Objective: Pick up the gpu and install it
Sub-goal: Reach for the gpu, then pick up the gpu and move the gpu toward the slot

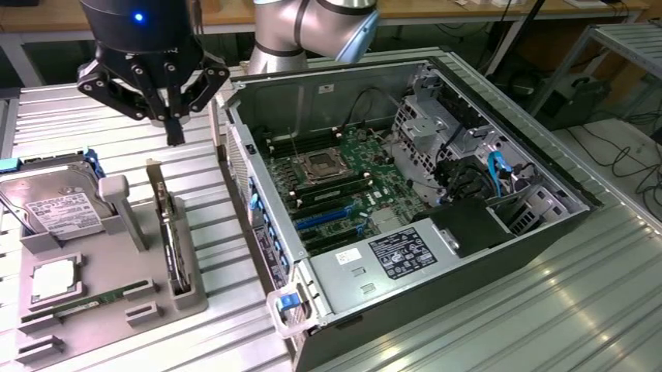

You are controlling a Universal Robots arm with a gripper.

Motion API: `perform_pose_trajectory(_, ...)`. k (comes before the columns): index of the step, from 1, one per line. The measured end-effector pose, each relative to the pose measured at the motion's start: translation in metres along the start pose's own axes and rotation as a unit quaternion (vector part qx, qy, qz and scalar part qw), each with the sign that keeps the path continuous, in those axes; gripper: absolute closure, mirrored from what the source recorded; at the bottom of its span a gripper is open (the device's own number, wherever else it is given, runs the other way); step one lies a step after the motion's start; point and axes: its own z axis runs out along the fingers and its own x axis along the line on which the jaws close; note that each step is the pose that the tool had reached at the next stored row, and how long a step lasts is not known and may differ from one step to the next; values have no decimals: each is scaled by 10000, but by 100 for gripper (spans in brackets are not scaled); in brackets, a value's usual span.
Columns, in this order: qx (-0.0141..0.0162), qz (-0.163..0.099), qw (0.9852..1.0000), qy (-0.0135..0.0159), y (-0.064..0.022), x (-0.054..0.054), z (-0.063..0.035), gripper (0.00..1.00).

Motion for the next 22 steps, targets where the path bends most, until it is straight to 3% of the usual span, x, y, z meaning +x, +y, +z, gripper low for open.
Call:
perform_pose_trajectory(4,-1,-18,10000,1,-14,98,-3,89)
perform_pose_trajectory(6,-3,-44,10000,3,-36,257,-9,89)
perform_pose_trajectory(8,-11,-94,10000,5,-77,519,-17,89)
perform_pose_trajectory(12,-13,-107,9999,6,-82,546,-18,89)
perform_pose_trajectory(20,-14,-108,9999,6,-82,546,-18,40)
perform_pose_trajectory(21,-14,-108,9999,6,-82,546,-16,40)
perform_pose_trajectory(22,-14,-108,9999,5,-82,546,-9,34)
